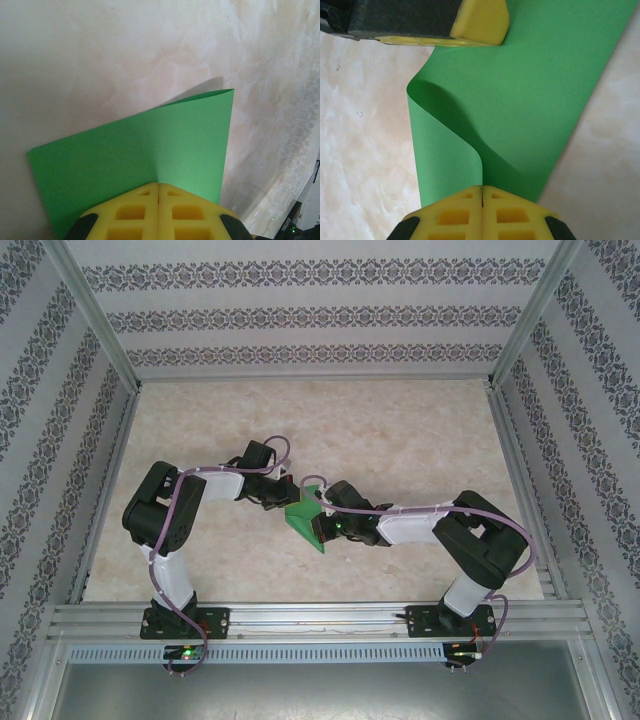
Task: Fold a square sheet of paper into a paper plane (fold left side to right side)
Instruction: Third fold the triangle at the center of the table.
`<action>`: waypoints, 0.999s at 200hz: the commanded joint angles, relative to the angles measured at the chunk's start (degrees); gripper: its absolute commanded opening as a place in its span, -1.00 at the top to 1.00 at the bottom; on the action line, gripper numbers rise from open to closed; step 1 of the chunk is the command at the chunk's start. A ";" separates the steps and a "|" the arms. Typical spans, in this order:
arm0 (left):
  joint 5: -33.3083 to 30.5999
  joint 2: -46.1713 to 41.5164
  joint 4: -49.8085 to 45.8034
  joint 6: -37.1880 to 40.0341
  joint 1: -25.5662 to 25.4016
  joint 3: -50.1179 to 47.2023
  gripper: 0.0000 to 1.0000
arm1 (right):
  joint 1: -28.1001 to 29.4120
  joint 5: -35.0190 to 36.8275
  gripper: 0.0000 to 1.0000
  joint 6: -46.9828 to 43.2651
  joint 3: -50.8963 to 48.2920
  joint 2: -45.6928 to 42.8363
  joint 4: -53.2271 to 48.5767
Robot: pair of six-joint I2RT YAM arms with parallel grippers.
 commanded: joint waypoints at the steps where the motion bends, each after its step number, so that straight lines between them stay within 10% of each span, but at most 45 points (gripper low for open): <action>1: -3.81 1.97 -4.02 1.20 -0.72 -0.74 1.00 | -0.70 0.12 1.00 -1.00 1.01 0.94 -0.11; 200: -3.61 2.19 -3.62 0.93 -0.74 -0.99 1.00 | -0.98 -0.94 1.00 -1.61 2.13 2.06 -0.23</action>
